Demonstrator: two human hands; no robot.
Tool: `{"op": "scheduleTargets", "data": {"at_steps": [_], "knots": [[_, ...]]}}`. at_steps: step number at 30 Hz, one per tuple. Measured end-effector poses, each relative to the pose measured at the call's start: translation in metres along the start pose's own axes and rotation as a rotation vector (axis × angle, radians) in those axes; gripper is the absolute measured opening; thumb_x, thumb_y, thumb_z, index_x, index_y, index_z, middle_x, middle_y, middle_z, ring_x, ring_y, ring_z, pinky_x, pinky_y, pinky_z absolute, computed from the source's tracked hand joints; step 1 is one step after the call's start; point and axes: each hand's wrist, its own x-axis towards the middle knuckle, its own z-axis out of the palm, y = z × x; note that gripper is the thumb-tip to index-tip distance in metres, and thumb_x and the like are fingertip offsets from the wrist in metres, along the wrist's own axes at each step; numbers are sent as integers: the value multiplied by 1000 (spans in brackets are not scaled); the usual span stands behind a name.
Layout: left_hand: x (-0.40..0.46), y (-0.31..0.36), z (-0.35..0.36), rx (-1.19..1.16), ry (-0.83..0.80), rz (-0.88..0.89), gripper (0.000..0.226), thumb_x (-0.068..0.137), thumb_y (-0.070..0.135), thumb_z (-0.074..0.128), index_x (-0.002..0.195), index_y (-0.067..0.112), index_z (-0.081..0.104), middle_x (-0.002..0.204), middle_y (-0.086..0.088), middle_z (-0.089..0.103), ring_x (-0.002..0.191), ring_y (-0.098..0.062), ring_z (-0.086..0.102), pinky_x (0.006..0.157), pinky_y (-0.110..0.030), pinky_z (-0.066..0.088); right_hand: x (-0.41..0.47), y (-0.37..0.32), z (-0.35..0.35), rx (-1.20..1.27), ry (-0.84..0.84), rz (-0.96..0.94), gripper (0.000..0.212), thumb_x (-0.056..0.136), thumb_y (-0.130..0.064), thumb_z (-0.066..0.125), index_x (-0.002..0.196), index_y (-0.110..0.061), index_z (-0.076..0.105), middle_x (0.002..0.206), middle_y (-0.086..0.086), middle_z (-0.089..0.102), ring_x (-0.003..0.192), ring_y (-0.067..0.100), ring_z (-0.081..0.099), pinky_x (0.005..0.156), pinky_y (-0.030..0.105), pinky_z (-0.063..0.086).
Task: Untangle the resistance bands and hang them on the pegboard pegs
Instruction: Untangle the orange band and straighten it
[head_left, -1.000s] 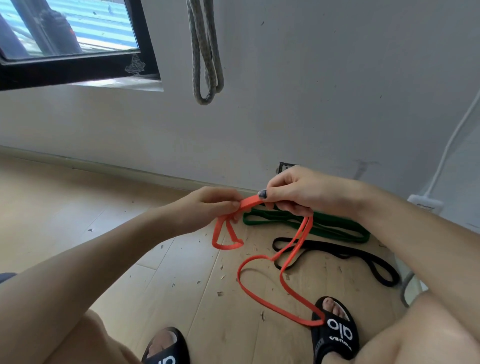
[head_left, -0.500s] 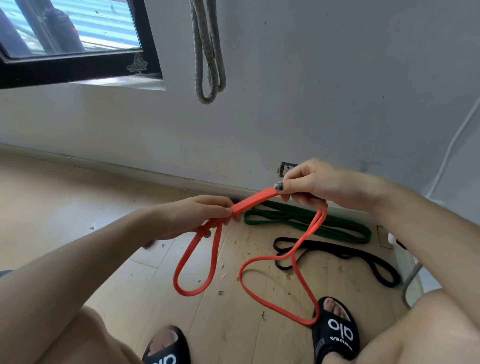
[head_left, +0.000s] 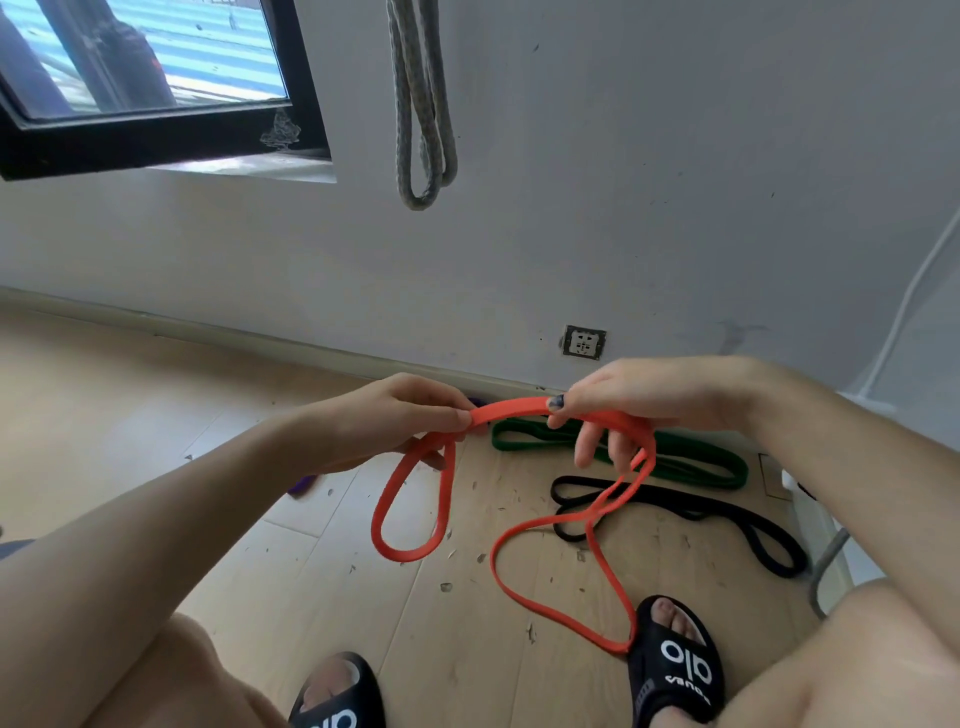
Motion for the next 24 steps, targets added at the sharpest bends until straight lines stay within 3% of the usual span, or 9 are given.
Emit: {"op": "scheduleTargets", "data": {"at_steps": [2,4,8,11,19,24], "knots": [[2,8,6,-16,-39,27,22,104,22,55,103,17,77,95,-8,69,85,-15,67,79,-27,59,3,-6,6,53,-49,2,46,98,-58,54,123,-22,67,102,8,78,73,21,71,78,38,62],[5,15,12,-16,-72,50,22,104,22,55,103,18,77,92,-1,69,84,-12,66,81,-27,59,6,-14,11,83,-67,-74,45,99,-55,54,115,-16,70,95,9,77,71,20,69,69,33,60],[11,16,19,28,-109,57,23,105,25,55,109,16,76,105,-13,71,90,-15,67,86,-29,60,8,-23,17,16,-24,-222,34,103,-39,59,88,-12,74,67,-1,64,59,13,57,57,25,50],[11,15,16,41,-109,37,22,105,26,56,110,19,76,106,-8,73,92,-17,70,88,-29,60,6,-20,14,22,10,-248,33,103,-33,61,88,-6,73,63,-1,59,53,12,51,52,23,44],[4,-1,3,86,-167,-29,19,106,25,51,110,19,69,107,4,74,98,-18,70,85,-32,61,-6,-3,-8,72,100,-253,37,102,-32,61,88,1,70,62,3,56,52,15,49,53,25,42],[8,4,8,135,-151,16,21,106,23,51,108,15,71,95,3,76,91,-21,72,81,-30,61,-7,-6,-1,37,58,-153,36,103,-40,55,100,-8,72,83,6,76,65,20,63,58,28,51]]}}
